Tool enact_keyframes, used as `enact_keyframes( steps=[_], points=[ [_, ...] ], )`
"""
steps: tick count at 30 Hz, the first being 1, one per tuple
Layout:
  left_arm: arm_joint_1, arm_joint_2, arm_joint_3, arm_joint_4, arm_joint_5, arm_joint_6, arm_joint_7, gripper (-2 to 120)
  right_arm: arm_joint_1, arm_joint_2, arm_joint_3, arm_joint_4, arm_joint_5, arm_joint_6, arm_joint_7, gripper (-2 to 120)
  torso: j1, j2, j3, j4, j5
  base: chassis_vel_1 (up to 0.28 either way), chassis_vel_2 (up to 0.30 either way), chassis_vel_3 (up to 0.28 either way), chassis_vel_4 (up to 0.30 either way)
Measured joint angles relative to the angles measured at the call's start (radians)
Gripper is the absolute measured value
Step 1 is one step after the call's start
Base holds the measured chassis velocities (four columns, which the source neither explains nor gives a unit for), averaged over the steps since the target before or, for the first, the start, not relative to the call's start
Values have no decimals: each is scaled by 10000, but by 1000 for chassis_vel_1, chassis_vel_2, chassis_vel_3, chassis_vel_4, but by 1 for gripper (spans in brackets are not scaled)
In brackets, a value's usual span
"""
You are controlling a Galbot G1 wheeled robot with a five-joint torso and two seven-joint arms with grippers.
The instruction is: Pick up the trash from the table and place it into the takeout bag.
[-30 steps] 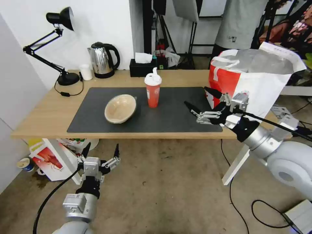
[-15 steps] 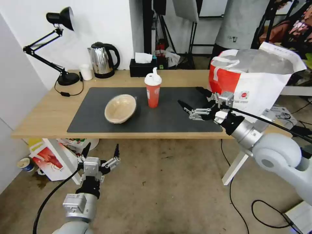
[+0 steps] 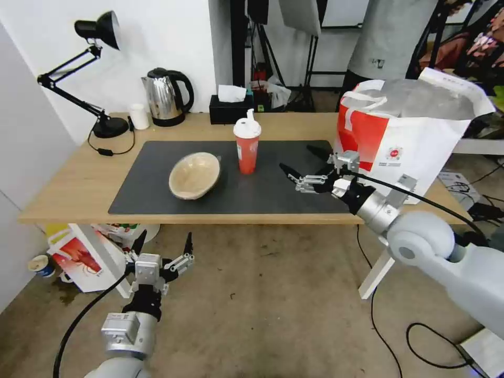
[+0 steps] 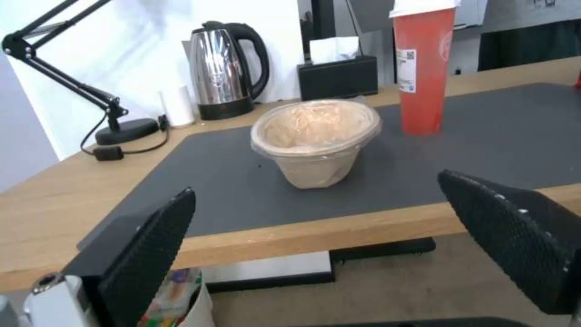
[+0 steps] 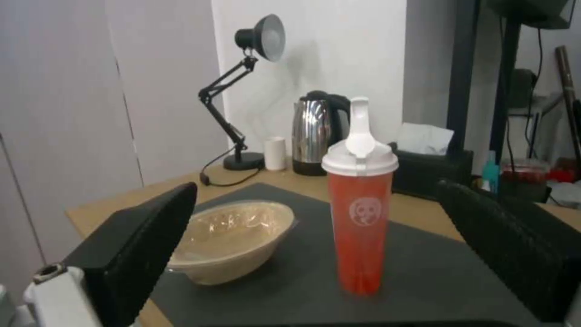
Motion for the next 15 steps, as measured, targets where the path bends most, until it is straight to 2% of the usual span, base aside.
enact_keyframes(
  steps=[15],
  points=[
    [0, 0, 1, 0, 0, 0, 0, 100, 1386, 824, -1298, -758, 106, 18, -128, 100, 0, 0, 0, 2, 0, 0, 0, 0, 0]
  ],
)
